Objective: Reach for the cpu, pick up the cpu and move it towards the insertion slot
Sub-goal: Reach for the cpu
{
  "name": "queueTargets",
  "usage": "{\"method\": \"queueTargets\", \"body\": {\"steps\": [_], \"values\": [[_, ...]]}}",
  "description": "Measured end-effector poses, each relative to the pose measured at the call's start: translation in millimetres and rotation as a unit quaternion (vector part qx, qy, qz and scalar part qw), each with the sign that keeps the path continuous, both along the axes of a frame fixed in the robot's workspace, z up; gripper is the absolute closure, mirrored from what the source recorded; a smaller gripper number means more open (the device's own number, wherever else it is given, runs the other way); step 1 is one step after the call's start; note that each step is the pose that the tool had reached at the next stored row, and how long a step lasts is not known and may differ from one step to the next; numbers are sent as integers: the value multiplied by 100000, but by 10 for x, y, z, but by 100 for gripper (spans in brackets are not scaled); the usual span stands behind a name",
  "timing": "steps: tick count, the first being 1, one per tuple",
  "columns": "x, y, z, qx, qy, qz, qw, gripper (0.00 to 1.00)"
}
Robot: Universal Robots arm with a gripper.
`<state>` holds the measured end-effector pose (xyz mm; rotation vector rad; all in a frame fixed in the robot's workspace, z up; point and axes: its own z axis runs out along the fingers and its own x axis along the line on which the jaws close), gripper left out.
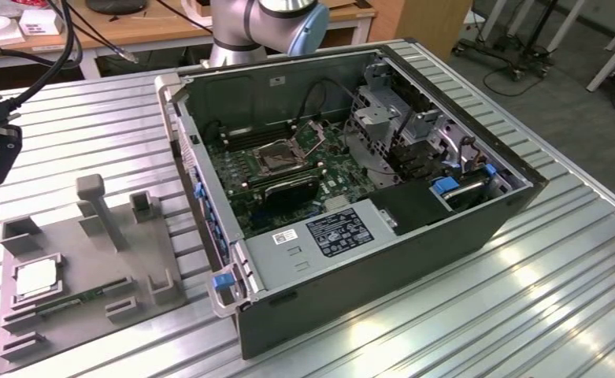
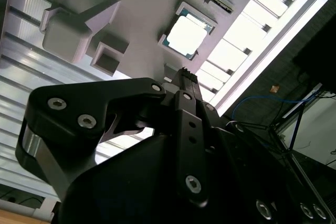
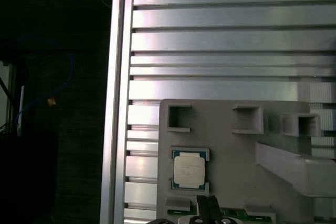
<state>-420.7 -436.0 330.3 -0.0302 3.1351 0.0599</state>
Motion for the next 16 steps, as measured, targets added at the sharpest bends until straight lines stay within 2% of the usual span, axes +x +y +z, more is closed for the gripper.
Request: {"method": "queueTargets", "body": {"steps": [16], "values": [[0,0,-52,0,1,-2,100000,90]]}}
